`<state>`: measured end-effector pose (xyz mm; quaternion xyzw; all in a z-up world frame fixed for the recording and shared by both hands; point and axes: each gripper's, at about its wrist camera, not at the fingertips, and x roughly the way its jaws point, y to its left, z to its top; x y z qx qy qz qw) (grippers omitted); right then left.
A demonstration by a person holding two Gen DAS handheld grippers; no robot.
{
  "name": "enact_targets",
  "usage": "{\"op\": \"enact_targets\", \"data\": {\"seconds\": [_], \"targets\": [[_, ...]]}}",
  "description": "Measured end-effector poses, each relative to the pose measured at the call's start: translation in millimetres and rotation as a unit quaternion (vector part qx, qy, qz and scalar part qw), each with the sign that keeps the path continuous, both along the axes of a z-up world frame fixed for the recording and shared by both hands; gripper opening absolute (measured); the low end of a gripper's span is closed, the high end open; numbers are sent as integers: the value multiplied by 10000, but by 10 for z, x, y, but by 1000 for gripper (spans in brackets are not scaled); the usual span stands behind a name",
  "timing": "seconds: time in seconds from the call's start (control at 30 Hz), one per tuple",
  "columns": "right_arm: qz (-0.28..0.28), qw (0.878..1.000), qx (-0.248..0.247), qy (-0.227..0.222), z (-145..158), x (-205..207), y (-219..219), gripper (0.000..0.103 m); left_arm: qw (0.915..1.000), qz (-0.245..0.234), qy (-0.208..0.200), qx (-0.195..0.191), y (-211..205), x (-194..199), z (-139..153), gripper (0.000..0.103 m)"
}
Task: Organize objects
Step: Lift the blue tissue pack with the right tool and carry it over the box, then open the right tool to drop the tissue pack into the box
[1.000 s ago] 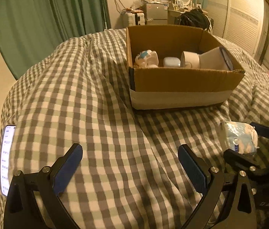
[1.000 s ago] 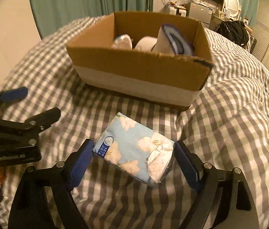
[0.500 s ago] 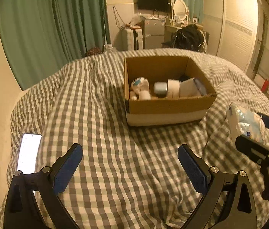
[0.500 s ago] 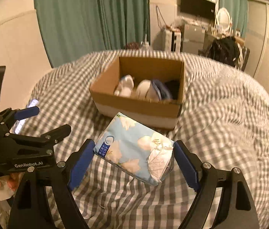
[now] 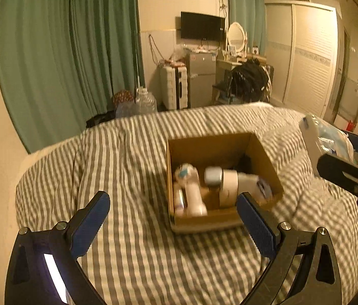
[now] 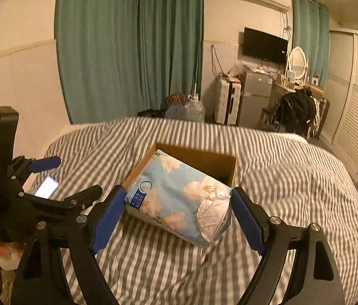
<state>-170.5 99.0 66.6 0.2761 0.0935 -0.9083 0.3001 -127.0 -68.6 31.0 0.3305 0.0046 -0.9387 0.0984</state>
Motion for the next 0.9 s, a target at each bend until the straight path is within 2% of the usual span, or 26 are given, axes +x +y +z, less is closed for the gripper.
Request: {"op": "enact_targets", "data": {"seconds": [0.2,0.4,0.63,0.8,0.9], "targets": [[1,9999,-25,125,189,-527,-228,84,9999,1,129,-96,-97,-500,44,103],[-3,10000,-71,-12,132,-1180,-509,84,9999,95,71,-113,-212,-1016,-132,103],[5,9996,-50,-295,-234,-1810,-789,84,9998,84,-179,15,-321,-1477,-609,103],[35,9985,37,-553,-596,-2095,-892,84,9990,-141,-418,66,-310,-1532,-905,103],[39,9967,128,-800,-826,-2204,-912,84,9986,-178,-492,9,-295,-1537,-977,103]]}}
